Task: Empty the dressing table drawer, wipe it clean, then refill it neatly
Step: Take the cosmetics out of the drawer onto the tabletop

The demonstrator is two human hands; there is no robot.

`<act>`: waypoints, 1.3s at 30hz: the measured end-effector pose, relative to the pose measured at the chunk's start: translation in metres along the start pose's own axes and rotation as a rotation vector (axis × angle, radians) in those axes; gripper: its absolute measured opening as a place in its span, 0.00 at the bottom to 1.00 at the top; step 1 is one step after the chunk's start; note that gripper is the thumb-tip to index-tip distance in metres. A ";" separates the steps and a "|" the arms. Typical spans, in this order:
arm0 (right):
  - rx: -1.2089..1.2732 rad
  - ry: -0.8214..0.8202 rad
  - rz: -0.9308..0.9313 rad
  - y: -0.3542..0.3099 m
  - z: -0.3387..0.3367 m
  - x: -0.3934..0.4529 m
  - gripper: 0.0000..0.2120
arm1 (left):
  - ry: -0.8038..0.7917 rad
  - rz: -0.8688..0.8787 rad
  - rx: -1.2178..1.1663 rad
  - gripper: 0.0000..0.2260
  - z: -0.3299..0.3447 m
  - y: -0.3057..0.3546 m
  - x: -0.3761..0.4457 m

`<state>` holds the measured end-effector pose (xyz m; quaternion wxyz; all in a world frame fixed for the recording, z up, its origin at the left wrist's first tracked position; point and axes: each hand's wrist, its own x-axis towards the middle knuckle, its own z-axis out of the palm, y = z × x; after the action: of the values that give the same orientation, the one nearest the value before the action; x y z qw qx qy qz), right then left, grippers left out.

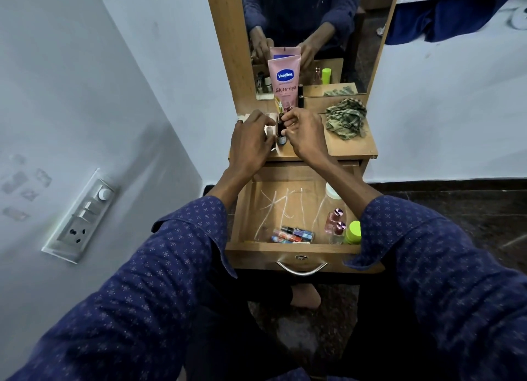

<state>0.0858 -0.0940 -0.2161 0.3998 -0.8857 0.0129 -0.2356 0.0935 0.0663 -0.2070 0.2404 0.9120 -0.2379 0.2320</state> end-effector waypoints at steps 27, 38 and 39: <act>-0.256 -0.684 0.181 0.041 0.015 -0.160 0.04 | -0.792 -0.119 -0.168 0.04 0.032 -0.018 -0.140; -0.193 -0.759 0.253 0.043 0.012 -0.159 0.05 | -0.831 -0.115 -0.096 0.12 0.028 -0.013 -0.140; -0.182 -0.767 0.253 0.042 0.012 -0.159 0.06 | -0.833 -0.110 -0.090 0.12 0.028 -0.013 -0.140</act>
<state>-0.0435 -0.0807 -0.3176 0.3215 -0.9324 -0.0073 0.1647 0.0002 0.1056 -0.3079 0.1752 0.9279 -0.2754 -0.1802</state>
